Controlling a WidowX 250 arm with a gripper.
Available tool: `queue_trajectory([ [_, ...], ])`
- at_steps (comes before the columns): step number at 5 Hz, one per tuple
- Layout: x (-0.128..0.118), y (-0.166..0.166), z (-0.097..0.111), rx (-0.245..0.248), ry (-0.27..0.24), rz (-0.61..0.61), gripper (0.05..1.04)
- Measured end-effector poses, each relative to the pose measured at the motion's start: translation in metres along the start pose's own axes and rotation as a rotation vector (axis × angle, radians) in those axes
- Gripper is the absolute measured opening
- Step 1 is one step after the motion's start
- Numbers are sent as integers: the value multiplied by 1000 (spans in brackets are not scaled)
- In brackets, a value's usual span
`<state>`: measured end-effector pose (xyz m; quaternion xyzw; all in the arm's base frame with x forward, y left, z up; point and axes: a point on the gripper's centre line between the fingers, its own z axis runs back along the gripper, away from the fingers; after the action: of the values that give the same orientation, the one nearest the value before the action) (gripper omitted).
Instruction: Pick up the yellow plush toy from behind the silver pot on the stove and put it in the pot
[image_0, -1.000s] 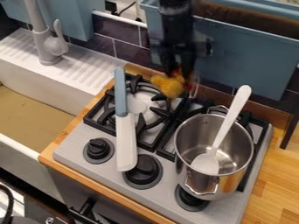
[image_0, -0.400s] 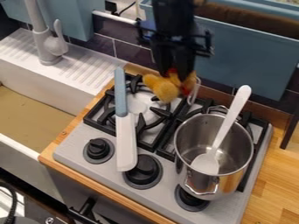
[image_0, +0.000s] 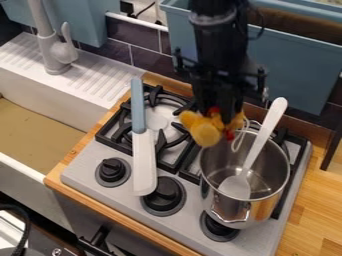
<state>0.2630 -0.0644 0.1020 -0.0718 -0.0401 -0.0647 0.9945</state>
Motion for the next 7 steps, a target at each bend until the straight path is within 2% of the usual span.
queue_trajectory([
  [2, -1, -18, -10, 22, -30, -44, 320],
  [4, -16, -24, -28, 24, -16, -65, 315],
  [5, -16, -25, -30, 29, -23, -65, 374],
  [7, -17, -24, -28, 7, -10, -48, 950],
])
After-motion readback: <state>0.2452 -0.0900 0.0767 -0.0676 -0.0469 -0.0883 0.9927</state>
